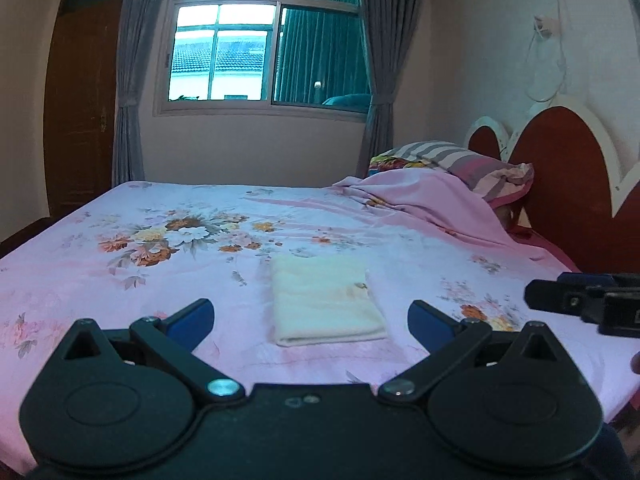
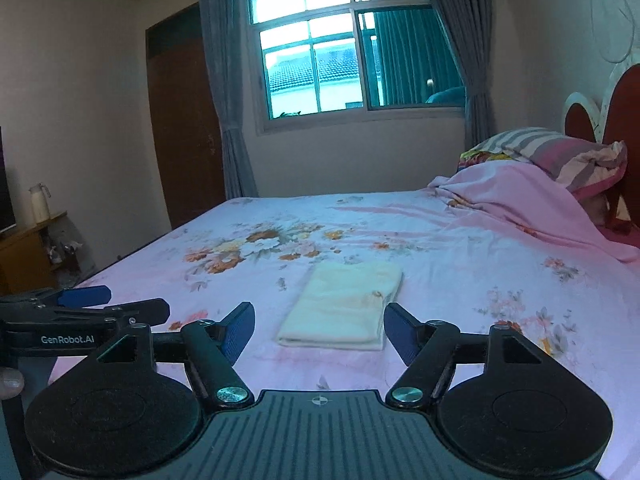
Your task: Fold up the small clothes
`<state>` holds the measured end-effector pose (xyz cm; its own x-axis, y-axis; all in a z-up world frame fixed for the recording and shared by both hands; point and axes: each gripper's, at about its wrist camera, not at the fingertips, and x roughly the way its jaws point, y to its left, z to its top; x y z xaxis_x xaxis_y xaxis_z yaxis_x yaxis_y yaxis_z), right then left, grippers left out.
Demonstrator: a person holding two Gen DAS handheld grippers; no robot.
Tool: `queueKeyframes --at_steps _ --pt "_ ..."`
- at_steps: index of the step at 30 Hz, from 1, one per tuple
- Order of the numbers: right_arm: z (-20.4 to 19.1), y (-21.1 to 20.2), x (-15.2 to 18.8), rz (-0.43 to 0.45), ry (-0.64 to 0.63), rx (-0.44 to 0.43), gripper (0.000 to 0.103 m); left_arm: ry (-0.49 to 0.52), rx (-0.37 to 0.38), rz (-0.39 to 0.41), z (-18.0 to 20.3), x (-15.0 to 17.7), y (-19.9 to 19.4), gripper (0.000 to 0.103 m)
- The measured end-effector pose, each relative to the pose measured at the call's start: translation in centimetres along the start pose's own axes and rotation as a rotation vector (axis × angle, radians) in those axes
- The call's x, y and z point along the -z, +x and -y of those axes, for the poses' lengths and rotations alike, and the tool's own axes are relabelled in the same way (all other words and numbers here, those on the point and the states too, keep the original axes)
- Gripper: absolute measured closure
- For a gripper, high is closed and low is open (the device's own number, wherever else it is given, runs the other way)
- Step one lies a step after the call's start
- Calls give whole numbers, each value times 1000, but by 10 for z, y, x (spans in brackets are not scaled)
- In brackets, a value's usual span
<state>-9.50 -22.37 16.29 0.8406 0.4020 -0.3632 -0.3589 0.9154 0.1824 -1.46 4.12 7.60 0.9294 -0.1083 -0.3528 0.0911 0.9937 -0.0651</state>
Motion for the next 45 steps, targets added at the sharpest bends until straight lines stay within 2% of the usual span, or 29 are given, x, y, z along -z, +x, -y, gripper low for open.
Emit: queueKeyframes --at_steps 7,10,14,26,45 --pt "-3 -31 20 21 19 30 31 18 9 27 13 16 -35 1" --pt "-1 -42 25 33 42 45 20 22 14 33 15 20 -42 1" --pt "-7 -53 20 56 30 42 20 31 22 64 21 15 -52 1" --pt "-7 -61 18 58 -12 56 20 51 12 67 31 18 -58 1" --pt "1 -73 18 78 13 64 20 68 31 105 39 15 -73 1"
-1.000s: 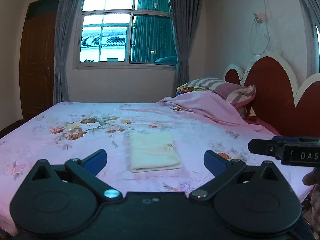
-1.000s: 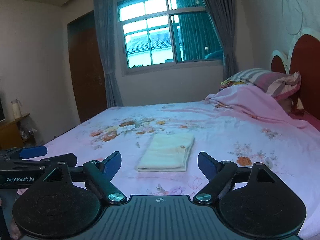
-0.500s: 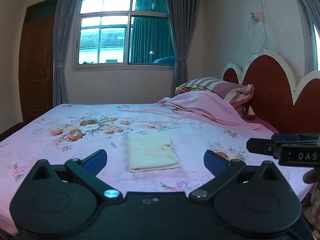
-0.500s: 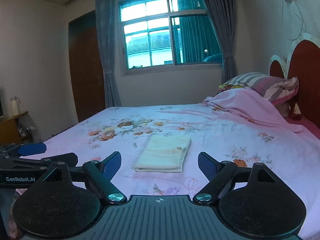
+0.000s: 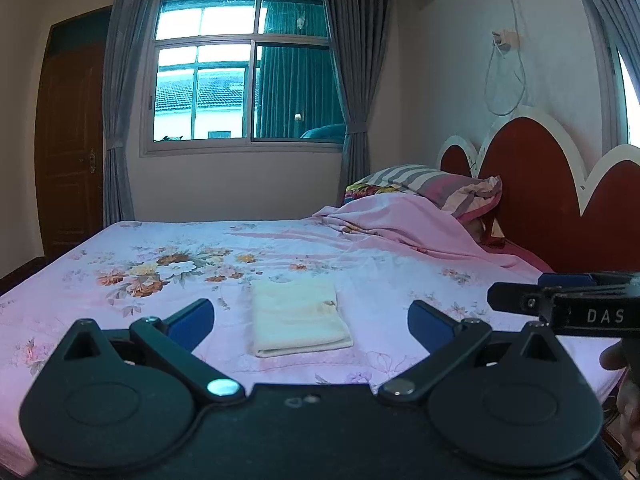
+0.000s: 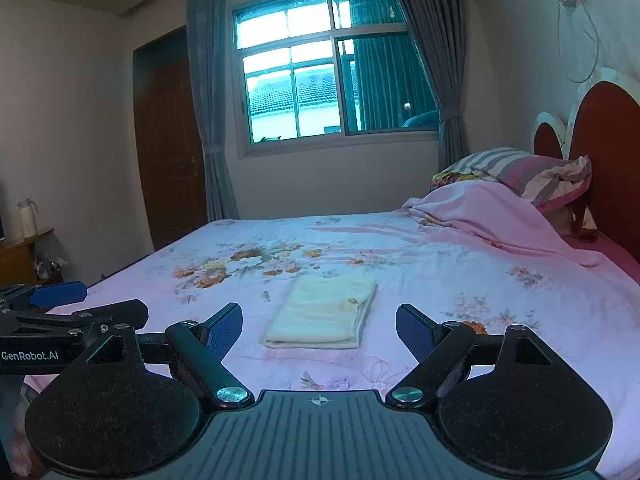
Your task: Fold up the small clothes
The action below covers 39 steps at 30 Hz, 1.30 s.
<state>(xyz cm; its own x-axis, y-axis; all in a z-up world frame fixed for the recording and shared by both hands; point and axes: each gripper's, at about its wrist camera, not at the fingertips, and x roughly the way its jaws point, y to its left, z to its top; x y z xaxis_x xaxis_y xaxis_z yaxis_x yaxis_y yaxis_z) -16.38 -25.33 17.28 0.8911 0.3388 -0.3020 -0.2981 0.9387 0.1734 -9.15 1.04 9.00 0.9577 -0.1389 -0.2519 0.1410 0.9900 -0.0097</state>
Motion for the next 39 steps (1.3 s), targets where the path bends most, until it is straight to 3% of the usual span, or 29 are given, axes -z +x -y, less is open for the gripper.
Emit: queueKeyframes --at_steps 39 --pt "5 -9 -3 9 -14 -4 20 -5 30 6 13 1 -5 1"
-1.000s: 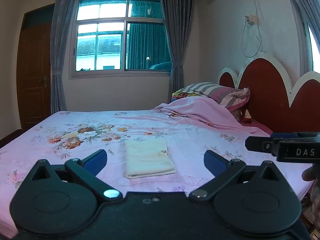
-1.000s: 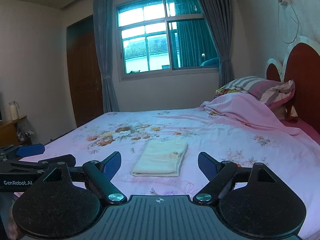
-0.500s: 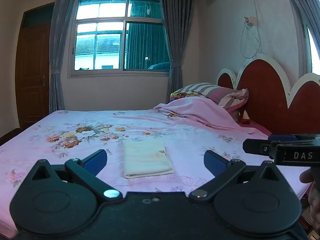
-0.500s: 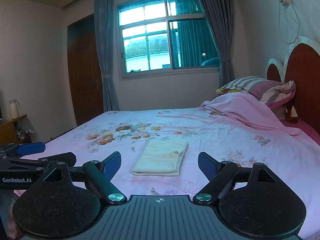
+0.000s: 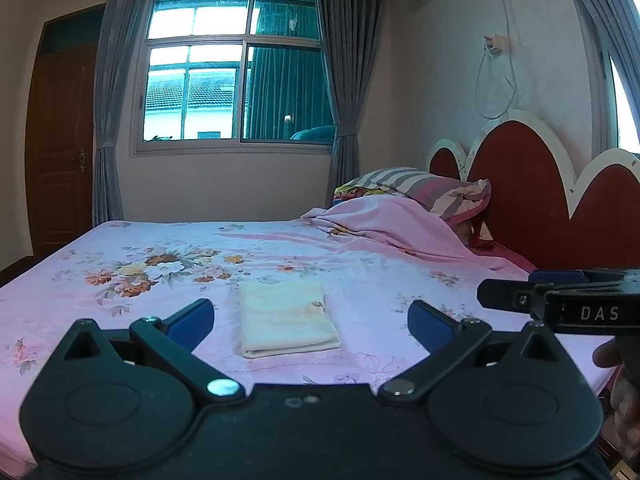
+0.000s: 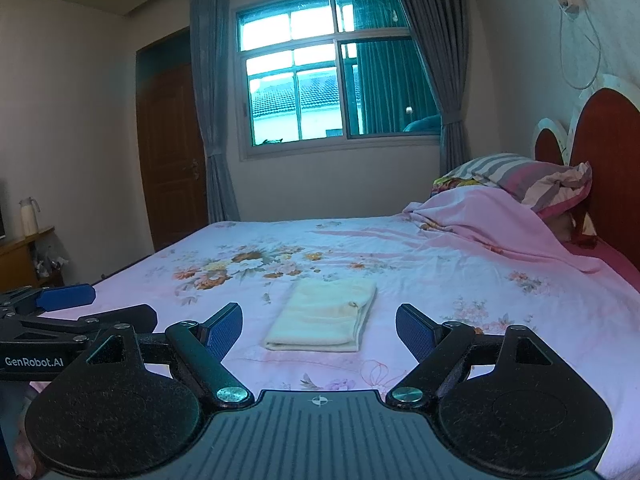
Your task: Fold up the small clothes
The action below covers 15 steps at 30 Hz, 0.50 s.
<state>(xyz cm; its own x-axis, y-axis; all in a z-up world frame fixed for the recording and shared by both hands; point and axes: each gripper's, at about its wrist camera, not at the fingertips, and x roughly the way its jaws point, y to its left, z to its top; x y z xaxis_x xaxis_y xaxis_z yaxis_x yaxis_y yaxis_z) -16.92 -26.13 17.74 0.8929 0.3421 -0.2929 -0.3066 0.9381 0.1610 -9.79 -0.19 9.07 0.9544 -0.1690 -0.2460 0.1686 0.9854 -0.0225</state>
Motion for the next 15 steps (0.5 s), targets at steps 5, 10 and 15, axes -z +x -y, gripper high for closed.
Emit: queueKeyframes --at_steps 5,10,15 --pt "0 0 0 -1 1 -1 20 0 4 4 0 0 -1 1" --pt "1 1 0 -1 -1 -1 20 5 -9 9 0 -1 -2 1" --pt "1 1 0 0 0 0 19 1 -10 9 -4 -1 -2 1"
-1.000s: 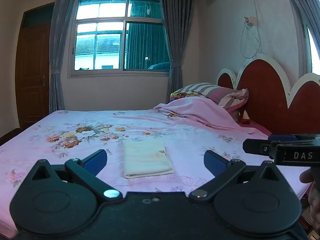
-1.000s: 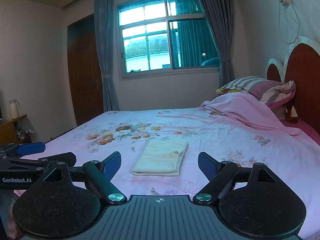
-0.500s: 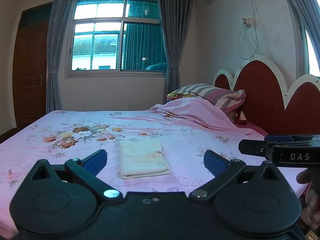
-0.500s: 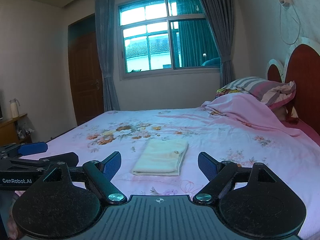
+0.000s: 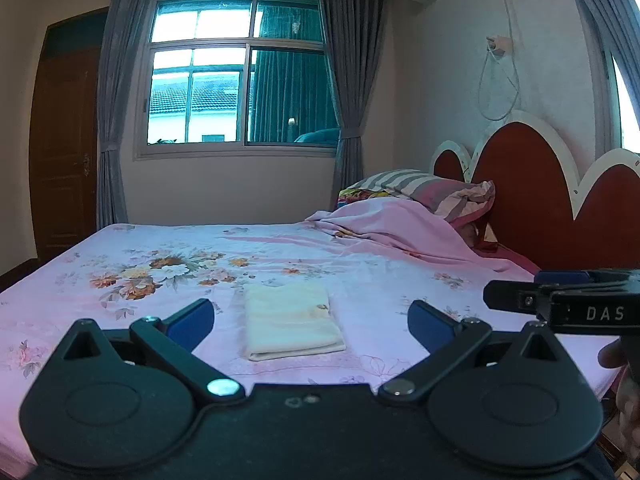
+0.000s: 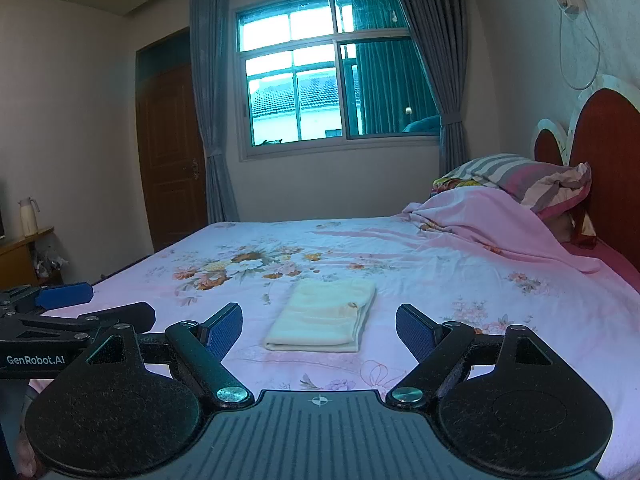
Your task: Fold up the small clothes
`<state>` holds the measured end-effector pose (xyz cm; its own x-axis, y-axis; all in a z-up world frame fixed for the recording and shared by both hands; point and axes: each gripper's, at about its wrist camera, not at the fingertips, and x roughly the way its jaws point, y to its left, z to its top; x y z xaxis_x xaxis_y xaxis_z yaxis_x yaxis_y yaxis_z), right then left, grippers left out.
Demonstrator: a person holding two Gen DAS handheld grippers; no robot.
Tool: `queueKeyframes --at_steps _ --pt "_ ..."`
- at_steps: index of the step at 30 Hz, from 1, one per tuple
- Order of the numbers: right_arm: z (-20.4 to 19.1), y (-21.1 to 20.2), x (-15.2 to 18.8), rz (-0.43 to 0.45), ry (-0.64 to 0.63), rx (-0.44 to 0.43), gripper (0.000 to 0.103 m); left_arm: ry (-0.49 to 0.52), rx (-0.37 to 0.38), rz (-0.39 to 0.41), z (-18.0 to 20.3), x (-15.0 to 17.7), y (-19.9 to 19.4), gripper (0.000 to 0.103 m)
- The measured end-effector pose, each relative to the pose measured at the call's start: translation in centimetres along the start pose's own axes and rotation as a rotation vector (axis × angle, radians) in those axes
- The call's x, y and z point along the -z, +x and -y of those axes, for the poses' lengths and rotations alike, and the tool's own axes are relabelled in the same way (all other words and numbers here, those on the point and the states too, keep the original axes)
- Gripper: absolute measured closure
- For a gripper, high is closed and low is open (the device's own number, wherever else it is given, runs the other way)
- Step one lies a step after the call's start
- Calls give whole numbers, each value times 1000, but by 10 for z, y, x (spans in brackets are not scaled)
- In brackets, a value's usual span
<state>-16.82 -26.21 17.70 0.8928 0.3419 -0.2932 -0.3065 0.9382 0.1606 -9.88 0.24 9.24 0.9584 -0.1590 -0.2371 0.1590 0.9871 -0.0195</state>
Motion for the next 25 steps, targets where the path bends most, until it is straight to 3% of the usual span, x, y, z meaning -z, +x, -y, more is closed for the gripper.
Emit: queueKeyframes --at_steps 16,25 --pt "-1 -1 -1 -2 -4 8 20 2 41 -6 0 1 4 1" --pt "0 0 -1 -2 -8 17 19 -2 25 2 -1 1 4 1"
